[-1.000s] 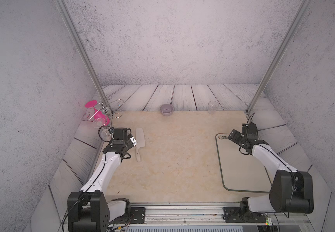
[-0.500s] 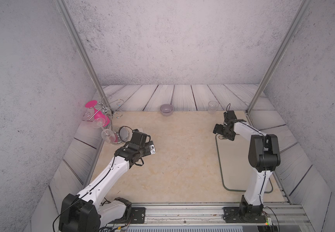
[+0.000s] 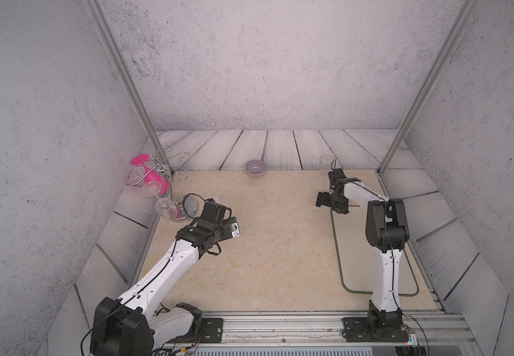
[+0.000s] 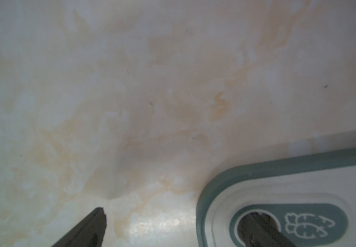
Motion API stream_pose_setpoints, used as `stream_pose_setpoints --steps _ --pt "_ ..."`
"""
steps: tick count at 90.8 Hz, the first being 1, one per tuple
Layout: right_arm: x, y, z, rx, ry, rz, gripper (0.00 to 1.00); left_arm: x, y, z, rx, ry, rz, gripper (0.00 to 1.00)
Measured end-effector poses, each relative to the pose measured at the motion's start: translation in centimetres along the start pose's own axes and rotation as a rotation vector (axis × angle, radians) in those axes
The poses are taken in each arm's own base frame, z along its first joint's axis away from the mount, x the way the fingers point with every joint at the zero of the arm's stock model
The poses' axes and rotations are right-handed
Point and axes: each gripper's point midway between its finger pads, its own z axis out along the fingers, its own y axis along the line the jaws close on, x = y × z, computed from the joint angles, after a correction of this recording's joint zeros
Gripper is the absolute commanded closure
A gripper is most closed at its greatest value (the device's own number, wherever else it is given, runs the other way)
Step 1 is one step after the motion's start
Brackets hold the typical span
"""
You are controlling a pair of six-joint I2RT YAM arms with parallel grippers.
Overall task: Align the knife with the edge of the cutting board
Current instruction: Adjust the work surface at the center of the board.
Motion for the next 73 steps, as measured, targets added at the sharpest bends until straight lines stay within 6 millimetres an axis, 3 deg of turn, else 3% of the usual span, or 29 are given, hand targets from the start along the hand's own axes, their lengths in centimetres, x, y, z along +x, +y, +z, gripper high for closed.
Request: stream_pose_setpoints --steps 19,34,57,73 --pt "0.4 1.5 0.0 -0.013 0.017 -0.03 0.01 0.1 0.0 0.0 -0.002 0.003 0.007 0.0" --pt "2.7 7.2 0.2 -0.047 0.031 -0.143 0.01 0.2 0.1 0.0 -0.003 0.006 0.009 0.0" --pt "11.0 19.8 -0.5 -0.151 0.064 -0.403 0.01 0.1 0.3 -1.1 0.0 -0.006 0.002 0.0" --pt "17.0 24.7 -1.8 -0.226 0.106 -0.494 0.01 0.0 0.7 -2.7 0.002 -0.025 -0.022 0.0"
